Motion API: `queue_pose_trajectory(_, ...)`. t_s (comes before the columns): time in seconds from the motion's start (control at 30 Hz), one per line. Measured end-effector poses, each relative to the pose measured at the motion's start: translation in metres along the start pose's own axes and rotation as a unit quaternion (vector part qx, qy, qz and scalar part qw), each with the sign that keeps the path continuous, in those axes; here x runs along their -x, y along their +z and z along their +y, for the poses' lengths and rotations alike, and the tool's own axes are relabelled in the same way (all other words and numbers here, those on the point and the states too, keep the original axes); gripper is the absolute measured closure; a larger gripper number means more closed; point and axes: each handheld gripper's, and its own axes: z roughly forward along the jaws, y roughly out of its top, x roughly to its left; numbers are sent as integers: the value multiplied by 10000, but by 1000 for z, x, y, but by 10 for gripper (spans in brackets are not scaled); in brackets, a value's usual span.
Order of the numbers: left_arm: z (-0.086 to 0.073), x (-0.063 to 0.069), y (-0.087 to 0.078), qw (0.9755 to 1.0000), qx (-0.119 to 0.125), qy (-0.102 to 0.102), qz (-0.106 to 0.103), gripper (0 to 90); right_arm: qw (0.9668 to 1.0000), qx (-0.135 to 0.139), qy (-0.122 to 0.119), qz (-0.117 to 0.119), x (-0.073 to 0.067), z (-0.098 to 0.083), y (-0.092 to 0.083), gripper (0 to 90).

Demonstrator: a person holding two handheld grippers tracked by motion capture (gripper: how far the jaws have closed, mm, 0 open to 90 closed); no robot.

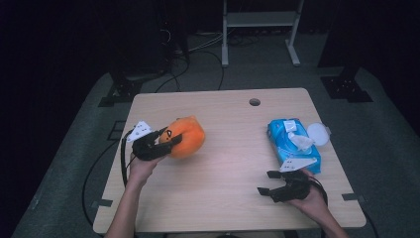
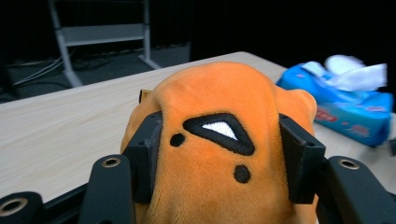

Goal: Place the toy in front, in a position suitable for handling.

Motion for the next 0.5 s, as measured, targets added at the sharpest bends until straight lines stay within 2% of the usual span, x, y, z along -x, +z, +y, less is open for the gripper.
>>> queue_pose_trajectory(0.17, 7, 13, 2, 9998, 51, 100, -193, 424, 10000, 37, 49, -8, 2, 0, -2, 228)
queue_pose_trajectory(0.2, 9, 19, 4, 9994, 50, 159, -308, 424, 10000, 33, 54, -19, 3, 0, -2, 228)
queue_pose_trajectory(0.23, 9, 19, 4, 9994, 50, 159, -308, 424, 10000, 33, 54, -19, 3, 0, -2, 228)
queue_pose_trajectory(0.27, 12, 25, 6, 9990, 63, 223, -395, 424, 10000, 59, 52, -33, 4, 0, -3, 228)
queue_pose_trajectory(0.47, 14, 38, 11, 9977, 87, 278, -608, 423, 9999, 100, 91, -53, 6, 0, -5, 228)
queue_pose_trajectory(0.5, 14, 44, 14, 9972, 47, 338, -663, 424, 9999, 109, 100, -66, 7, 0, -6, 228)
